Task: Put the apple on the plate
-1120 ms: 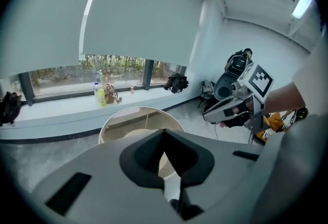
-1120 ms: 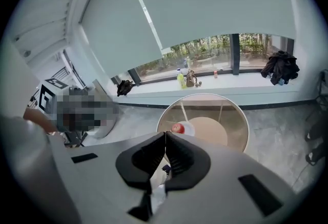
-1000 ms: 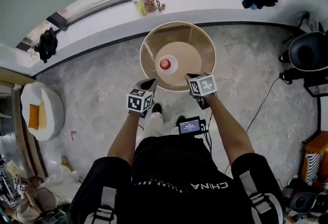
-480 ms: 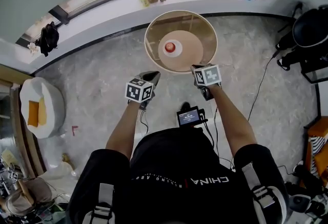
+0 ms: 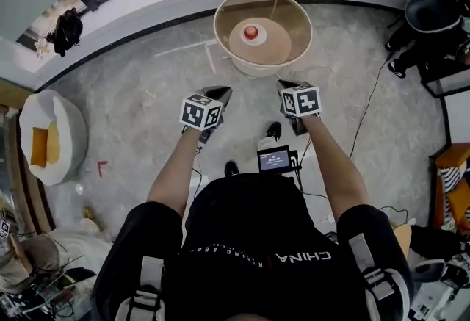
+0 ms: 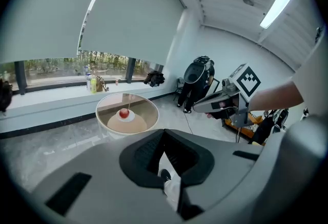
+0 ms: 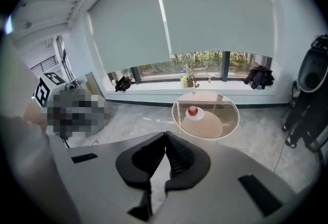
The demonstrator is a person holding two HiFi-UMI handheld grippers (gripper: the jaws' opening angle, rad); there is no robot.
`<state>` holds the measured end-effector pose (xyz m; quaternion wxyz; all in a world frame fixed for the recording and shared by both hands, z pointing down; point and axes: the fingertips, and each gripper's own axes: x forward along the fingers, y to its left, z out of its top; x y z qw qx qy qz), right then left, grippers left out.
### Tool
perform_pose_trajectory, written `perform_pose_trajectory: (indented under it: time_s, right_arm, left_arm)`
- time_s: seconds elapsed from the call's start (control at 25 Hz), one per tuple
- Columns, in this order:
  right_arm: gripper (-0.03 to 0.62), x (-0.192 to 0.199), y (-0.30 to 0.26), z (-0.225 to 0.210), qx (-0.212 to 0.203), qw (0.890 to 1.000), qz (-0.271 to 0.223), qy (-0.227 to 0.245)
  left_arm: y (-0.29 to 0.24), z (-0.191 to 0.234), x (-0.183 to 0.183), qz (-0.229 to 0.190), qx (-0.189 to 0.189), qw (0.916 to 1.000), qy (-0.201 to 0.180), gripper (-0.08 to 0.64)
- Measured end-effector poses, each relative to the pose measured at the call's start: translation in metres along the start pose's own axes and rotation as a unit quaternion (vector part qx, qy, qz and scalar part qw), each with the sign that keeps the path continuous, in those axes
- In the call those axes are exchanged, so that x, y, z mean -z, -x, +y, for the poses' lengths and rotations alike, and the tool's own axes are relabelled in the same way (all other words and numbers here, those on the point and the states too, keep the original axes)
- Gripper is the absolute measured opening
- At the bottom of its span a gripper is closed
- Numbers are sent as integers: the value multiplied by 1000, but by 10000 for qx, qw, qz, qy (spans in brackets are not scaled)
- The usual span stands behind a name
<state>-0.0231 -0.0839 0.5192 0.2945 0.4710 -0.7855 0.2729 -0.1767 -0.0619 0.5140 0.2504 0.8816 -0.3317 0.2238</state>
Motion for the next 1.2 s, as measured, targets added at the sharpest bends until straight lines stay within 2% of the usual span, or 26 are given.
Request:
perform_pose_trajectory:
  time_s: [0.24, 0.36, 0.48, 0.64, 0.8, 0.92, 1.2]
  right_arm:
    - [28, 32, 41, 20, 17, 9991, -186, 382]
    - [28, 41, 56, 16, 44, 9980, -185, 597]
    - [28, 52, 68, 3, 71, 9974, -103, 713]
    - [28, 55, 74, -13, 118, 9973, -33, 729]
    - [28, 51, 78, -25, -52, 9981, -49, 618]
    - [28, 53, 80, -38, -186, 9974, -51, 695]
    - [28, 30, 75, -32, -351, 9952, -61, 916]
  left_arm:
    - [7, -45, 25, -89, 24, 9999, -56, 17]
    - [2, -54, 23, -144, -124, 9998, -25, 18]
    - [-10, -67, 16, -260, -101, 9996, -11, 18]
    - [-24, -71, 0, -361, -194, 9992, 21, 18]
    - [-33, -89, -11, -305, -46, 9995, -49, 18]
    - [-43, -104, -14, -247, -90, 9996, -94, 18]
    - [-45, -105, -42, -357, -139, 9992, -127, 18]
